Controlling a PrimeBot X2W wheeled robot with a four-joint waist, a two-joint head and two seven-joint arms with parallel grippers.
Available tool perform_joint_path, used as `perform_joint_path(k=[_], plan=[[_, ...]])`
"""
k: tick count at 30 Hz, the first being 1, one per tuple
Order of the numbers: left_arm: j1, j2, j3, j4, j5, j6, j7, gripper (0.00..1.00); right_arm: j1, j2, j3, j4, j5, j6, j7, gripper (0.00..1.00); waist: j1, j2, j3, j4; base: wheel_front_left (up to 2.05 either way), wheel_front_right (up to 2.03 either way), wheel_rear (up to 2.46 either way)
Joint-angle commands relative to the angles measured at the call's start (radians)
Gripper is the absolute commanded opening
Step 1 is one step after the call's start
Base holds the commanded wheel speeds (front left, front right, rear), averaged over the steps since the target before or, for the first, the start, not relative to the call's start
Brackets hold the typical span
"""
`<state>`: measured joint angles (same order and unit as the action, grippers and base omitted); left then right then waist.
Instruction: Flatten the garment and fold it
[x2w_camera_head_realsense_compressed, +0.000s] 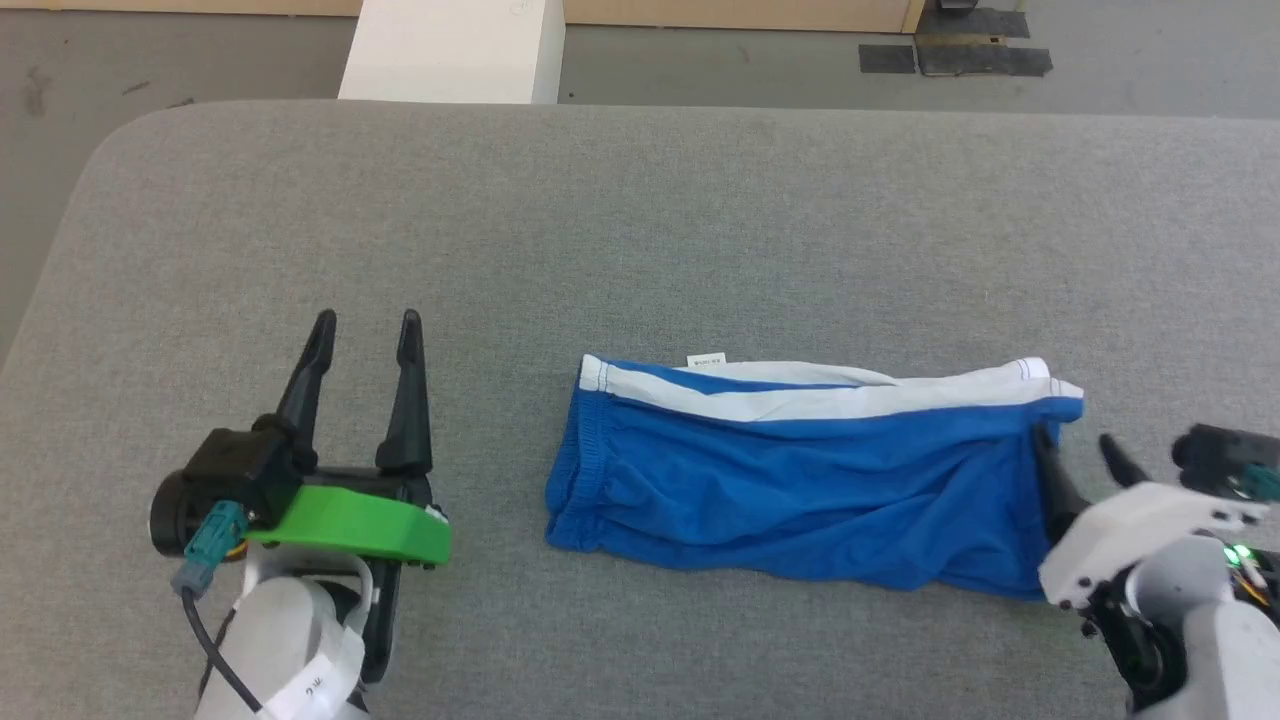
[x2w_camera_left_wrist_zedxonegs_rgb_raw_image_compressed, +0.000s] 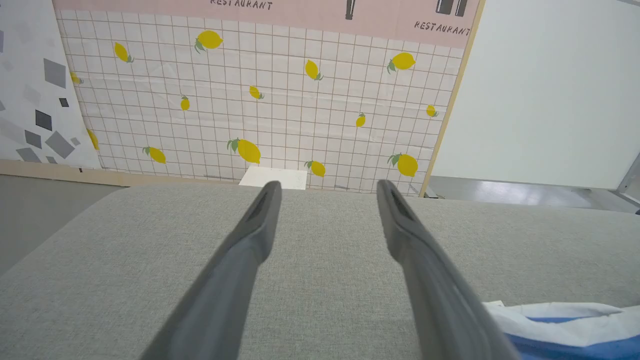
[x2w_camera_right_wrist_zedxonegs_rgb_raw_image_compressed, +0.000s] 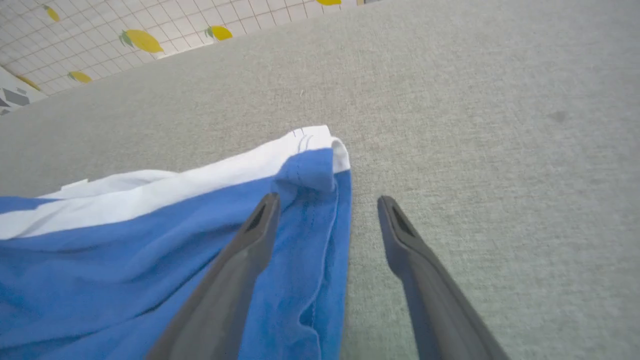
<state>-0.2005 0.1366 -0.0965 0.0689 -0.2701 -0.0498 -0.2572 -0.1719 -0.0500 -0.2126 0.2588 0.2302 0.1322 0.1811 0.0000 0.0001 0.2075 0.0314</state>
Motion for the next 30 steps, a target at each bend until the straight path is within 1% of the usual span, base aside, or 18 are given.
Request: perform_joint_path(k=[1, 7, 12, 13, 14, 15, 16, 17, 18, 20, 23, 26, 30], plan=[[-0.019, -0.007, 0.014, 0.003, 0.022, -0.009, -0.004, 1.00, -0.031, 0.000, -0.004, 0.035, 0.000, -0.002, 0.023, 1.00, 0.0000, -0.0001, 0.002, -0.001, 0.00, 0.00, 0.00], [-0.032, -0.028, 0.055, 0.018, 0.091, -0.028, -0.004, 1.00, -0.125, 0.000, -0.009, 0.189, -0.024, -0.002, 0.158, 1.00, 0.0000, -0.0001, 0.012, 0.005, 0.00, 0.00, 0.00], [-0.025, -0.041, 0.076, 0.029, 0.118, -0.037, -0.004, 1.00, -0.142, 0.000, 0.030, 0.238, -0.023, -0.002, 0.269, 1.00, 0.0000, -0.0001, 0.016, 0.013, 0.00, 0.00, 0.00], [-0.022, -0.044, 0.081, 0.030, 0.122, -0.038, -0.004, 1.00, -0.139, 0.000, 0.042, 0.238, -0.014, -0.002, 0.289, 0.86, 0.0000, -0.0001, 0.017, 0.015, 0.00, 0.00, 0.00], [-0.020, -0.046, 0.085, 0.031, 0.125, -0.039, -0.004, 1.00, -0.135, 0.000, 0.054, 0.234, -0.004, -0.002, 0.301, 0.64, 0.0000, -0.0001, 0.017, 0.016, 0.00, 0.00, 0.00], [-0.017, -0.048, 0.091, 0.031, 0.128, -0.041, -0.004, 1.00, -0.130, 0.000, 0.067, 0.225, 0.012, -0.002, 0.309, 0.38, 0.0000, -0.0001, 0.017, 0.017, 0.00, 0.00, 0.00], [-0.014, -0.050, 0.095, 0.031, 0.130, -0.042, -0.004, 1.00, -0.126, 0.000, 0.074, 0.214, 0.023, -0.002, 0.308, 0.30, 0.0000, -0.0001, 0.017, 0.017, 0.00, 0.00, 0.00], [-0.012, -0.052, 0.100, 0.031, 0.132, -0.043, -0.004, 1.00, -0.120, 0.000, 0.079, 0.201, 0.031, -0.002, 0.303, 0.00, 0.0000, -0.0001, 0.016, 0.017, 0.00, 0.00, 0.00], [-0.005, -0.056, 0.111, 0.033, 0.138, -0.047, -0.004, 1.00, -0.104, 0.000, 0.080, 0.167, 0.045, -0.002, 0.288, 0.00, 0.0000, -0.0001, 0.014, 0.015, 0.00, 0.00, 0.00], [0.000, -0.058, 0.117, 0.033, 0.141, -0.050, -0.004, 1.00, -0.096, 0.000, 0.066, 0.140, 0.052, -0.002, 0.269, 0.00, 0.0000, -0.0001, 0.011, 0.013, 0.00, 0.00, 0.00], [0.004, -0.063, 0.124, 0.033, 0.143, -0.053, -0.004, 1.00, -0.086, 0.000, 0.022, 0.100, 0.082, -0.002, 0.242, 0.00, 0.0000, -0.0001, 0.007, 0.012, 0.00, 0.00, 0.00], [0.010, -0.067, 0.130, 0.031, 0.143, -0.056, -0.004, 1.00, -0.071, 0.000, -0.036, 0.049, 0.058, -0.002, 0.237, 0.00, 0.0000, -0.0001, 0.004, 0.010, 0.00, 0.00, 0.00], [0.016, -0.071, 0.137, 0.032, 0.142, -0.059, -0.004, 1.00, -0.051, 0.000, -0.121, -0.044, 0.006, -0.002, 0.267, 0.00, 0.0000, -0.0001, 0.004, 0.006, 0.00, 0.00, 0.00]])
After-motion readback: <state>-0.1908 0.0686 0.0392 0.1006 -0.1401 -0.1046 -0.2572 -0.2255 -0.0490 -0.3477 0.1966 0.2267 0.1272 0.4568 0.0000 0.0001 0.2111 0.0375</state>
